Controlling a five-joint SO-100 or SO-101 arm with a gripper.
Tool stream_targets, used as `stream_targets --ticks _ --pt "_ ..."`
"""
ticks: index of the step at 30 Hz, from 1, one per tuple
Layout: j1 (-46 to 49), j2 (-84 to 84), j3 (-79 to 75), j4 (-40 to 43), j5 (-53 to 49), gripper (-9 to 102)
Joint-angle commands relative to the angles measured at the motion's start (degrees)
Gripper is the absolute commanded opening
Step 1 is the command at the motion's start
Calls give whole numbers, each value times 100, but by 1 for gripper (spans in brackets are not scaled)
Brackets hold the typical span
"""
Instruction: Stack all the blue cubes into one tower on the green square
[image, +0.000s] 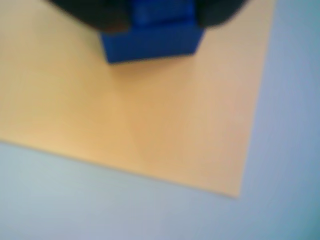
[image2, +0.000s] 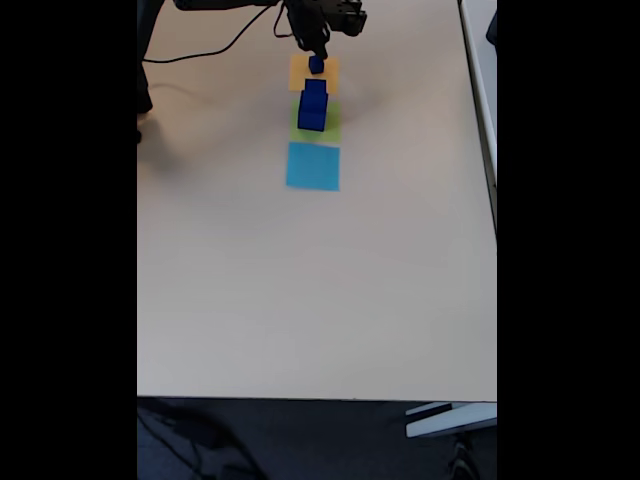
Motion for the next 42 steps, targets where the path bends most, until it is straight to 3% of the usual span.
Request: stream_targets --ticks 1,31,42 --pt "44 229 -18 -105 -70 0" --pt "220 853 -290 536 -483 0" --pt "378 1248 -1362 1740 -835 0"
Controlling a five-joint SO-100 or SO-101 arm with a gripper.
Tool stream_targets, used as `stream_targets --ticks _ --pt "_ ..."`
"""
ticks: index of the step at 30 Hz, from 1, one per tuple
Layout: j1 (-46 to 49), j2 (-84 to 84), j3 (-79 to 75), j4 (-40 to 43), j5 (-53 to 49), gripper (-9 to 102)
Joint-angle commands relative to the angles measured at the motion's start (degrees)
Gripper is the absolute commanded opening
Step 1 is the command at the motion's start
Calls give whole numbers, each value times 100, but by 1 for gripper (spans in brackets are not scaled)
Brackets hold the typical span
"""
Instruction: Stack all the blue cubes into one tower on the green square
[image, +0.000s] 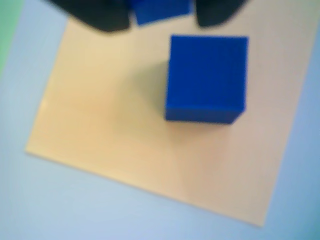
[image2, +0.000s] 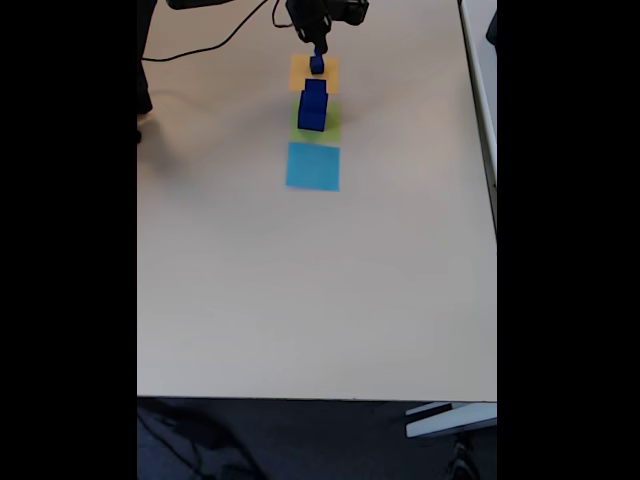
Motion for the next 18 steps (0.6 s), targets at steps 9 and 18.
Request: stream_targets --ticks 9,18 --pt "879 1433 -747 712 -1222 0" --pt "1854 2074 -325 809 -2118 0"
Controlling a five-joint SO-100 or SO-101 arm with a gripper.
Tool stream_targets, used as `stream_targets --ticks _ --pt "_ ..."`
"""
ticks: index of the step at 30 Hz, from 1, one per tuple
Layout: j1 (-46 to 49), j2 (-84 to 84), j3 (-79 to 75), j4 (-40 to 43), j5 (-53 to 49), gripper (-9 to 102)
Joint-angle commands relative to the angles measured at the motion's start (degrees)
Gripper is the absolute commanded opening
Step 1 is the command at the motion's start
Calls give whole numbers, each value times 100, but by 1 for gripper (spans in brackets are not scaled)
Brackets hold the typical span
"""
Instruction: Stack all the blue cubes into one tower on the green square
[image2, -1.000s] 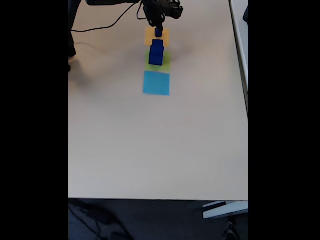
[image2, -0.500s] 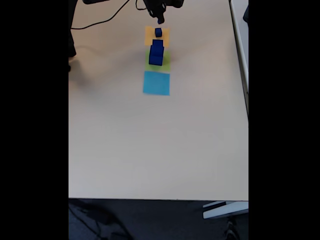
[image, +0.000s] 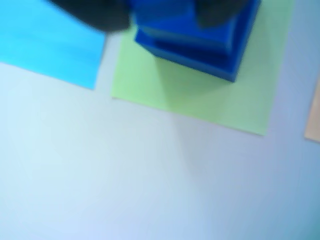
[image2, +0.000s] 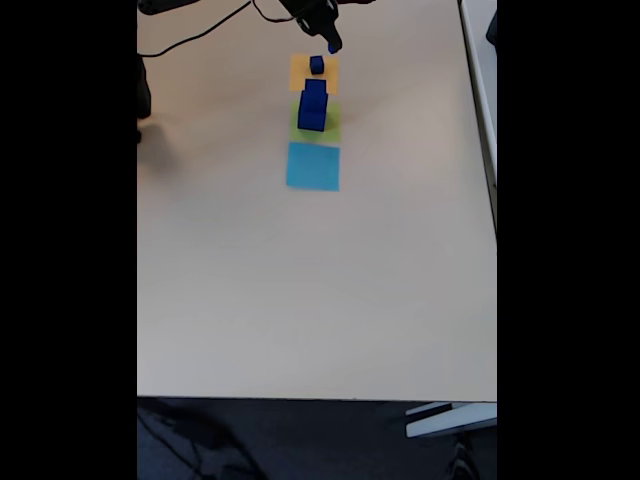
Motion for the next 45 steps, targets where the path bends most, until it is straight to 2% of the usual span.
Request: stream_targets --ticks 1,13,23,30,45 --pt "352 642 167 -9 -185 0" --pt "1389 562 1354 -1020 -545 0" --pt "1529 -44 1450 -1529 -519 0" --pt "1582 -246 2004 -2206 -483 0" --pt "1775 -413 2883 -2953 -369 0"
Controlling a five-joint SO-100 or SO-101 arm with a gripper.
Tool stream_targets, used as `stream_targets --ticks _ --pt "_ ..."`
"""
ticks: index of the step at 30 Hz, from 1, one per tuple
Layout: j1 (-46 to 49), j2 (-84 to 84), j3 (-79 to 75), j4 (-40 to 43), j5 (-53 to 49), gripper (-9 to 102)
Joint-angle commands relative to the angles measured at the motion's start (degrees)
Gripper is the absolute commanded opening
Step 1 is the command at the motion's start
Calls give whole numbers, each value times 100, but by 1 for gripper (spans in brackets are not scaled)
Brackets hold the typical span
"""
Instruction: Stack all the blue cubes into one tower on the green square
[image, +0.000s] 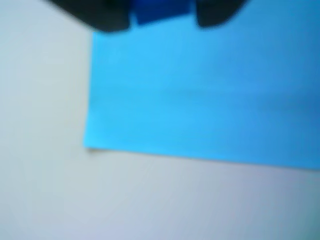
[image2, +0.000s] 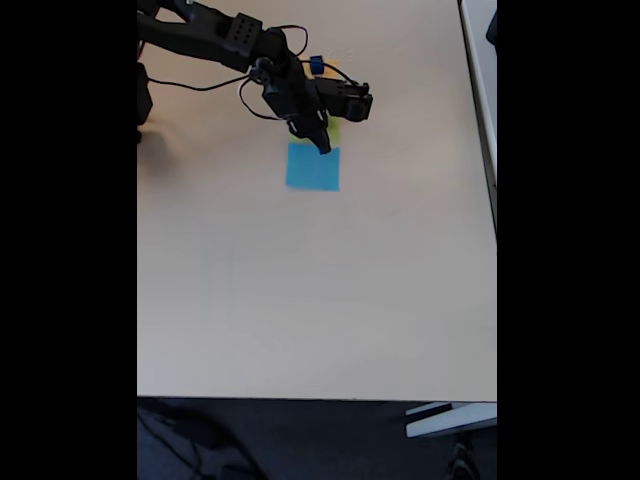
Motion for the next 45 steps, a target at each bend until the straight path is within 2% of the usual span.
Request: stream_targets --ticks 1,21,39,45 --pt "18 -18 70 -325 141 0" --pt "-70 -378 782 -1310 387 0" --pt "-105 -360 905 -1345 475 0" --pt "-105 -360 905 -1345 475 4"
